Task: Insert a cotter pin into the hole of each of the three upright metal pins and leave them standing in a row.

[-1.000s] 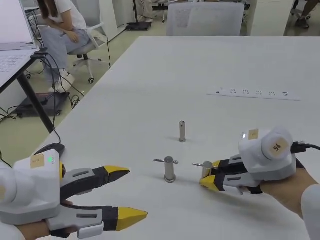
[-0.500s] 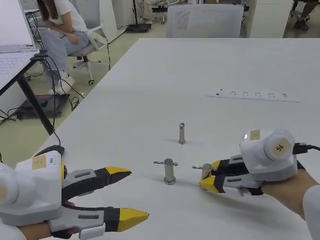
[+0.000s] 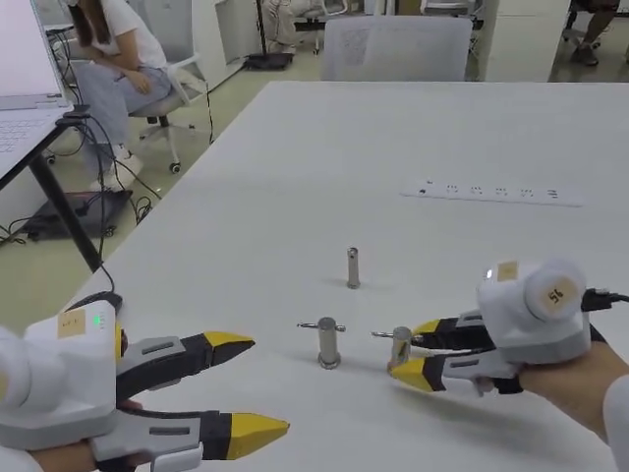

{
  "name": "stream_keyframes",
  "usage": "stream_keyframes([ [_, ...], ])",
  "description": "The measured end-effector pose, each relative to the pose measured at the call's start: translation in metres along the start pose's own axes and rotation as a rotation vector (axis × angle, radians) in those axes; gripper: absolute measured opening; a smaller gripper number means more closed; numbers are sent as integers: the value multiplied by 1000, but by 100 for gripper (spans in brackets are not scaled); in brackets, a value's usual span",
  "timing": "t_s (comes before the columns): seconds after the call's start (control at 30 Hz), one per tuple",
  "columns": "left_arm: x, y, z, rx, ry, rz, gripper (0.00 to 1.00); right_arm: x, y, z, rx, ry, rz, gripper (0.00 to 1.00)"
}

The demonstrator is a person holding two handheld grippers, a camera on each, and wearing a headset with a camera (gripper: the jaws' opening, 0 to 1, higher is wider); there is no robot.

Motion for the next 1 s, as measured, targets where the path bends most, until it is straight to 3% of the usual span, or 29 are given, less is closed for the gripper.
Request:
stream_keyframes([
  [0.5,-1,2,3,-9,-4,3,59,0,-34,-28,36,5,13,39],
  [0.77,-2,2,4,-9,-4,5,59,-17,-43,-43,43,-33,39,41],
  [1.0,-2,3,3,-16,-3,3,59,-40,-36,-56,35,-82,51,40],
])
Point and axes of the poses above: the centre of the closed fingertips' face, and the gripper's own axes: z roughly forward along the fingers, x roughly to its left, y roughly out of its top, the point moved 4 cm from there along -z, roughly backward along the fingers, and after that the axes turned 15 degrees about x, right-handed, at the moved point
